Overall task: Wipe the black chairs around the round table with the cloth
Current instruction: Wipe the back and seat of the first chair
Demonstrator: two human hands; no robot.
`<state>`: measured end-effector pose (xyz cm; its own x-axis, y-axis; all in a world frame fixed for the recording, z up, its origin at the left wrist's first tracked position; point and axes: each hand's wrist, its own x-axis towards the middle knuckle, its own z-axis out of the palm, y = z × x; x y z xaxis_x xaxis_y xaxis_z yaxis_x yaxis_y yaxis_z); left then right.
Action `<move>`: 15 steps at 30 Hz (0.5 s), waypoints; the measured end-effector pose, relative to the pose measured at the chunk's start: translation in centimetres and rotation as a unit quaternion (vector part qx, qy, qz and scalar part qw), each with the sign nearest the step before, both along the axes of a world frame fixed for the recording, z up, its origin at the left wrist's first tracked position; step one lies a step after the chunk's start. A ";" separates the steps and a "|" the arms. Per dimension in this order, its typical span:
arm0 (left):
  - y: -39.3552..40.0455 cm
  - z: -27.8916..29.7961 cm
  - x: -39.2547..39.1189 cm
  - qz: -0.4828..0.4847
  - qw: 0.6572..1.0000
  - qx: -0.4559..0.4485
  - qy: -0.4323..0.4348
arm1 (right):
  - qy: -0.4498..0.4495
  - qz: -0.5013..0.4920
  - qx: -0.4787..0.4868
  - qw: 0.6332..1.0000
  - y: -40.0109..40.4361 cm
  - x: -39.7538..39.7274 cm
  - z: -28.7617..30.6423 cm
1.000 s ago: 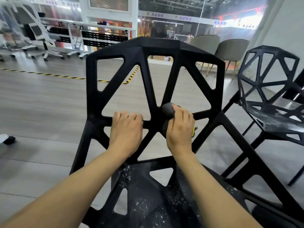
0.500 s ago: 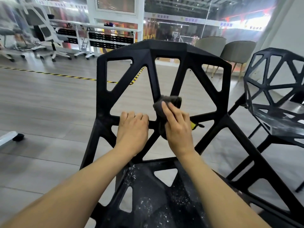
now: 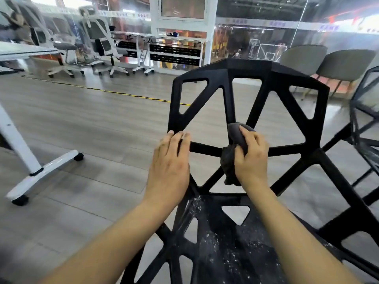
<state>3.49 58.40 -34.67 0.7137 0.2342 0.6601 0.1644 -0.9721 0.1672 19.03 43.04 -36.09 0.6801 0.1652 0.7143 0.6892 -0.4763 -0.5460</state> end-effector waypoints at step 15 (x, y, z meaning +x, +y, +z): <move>-1.8 -1.8 -9.6 0.005 0.912 -0.409 -0.023 | 0.027 0.206 -0.034 0.978 7.7 -11.6 -4.0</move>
<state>-6.14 56.64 -36.43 0.6847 0.6687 0.2898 0.1480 -0.5169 0.8431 7.40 50.76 -40.04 0.5828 0.4791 0.6563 0.8009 -0.2020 -0.5638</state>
